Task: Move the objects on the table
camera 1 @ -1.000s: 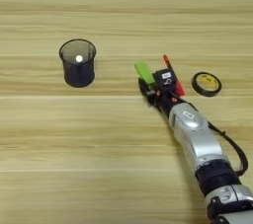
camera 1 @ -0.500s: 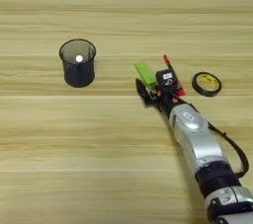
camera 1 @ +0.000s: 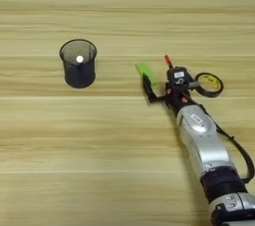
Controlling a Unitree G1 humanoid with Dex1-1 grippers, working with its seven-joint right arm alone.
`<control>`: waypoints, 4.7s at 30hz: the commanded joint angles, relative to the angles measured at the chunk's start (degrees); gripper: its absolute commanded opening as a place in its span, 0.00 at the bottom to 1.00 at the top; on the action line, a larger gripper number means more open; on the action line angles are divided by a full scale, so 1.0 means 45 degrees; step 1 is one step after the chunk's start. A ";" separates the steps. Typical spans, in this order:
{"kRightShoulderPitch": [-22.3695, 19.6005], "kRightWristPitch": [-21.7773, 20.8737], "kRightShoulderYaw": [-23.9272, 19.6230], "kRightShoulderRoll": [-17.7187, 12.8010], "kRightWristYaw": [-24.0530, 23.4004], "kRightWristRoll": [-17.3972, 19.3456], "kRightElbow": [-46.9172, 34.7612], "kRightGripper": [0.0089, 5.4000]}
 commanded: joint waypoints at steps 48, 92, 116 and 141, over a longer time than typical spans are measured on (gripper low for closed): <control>-0.0946 0.0362 -0.2352 -0.1175 -0.2675 0.0151 0.0444 1.00; -0.1132 0.2294 -0.2222 -0.1014 -0.1468 0.1080 -0.0267 0.74; -0.1411 0.2257 0.0101 -0.0324 0.0043 0.0512 -0.2032 0.74; -0.0333 0.3159 0.2402 0.0281 0.3893 0.1117 -0.3197 0.74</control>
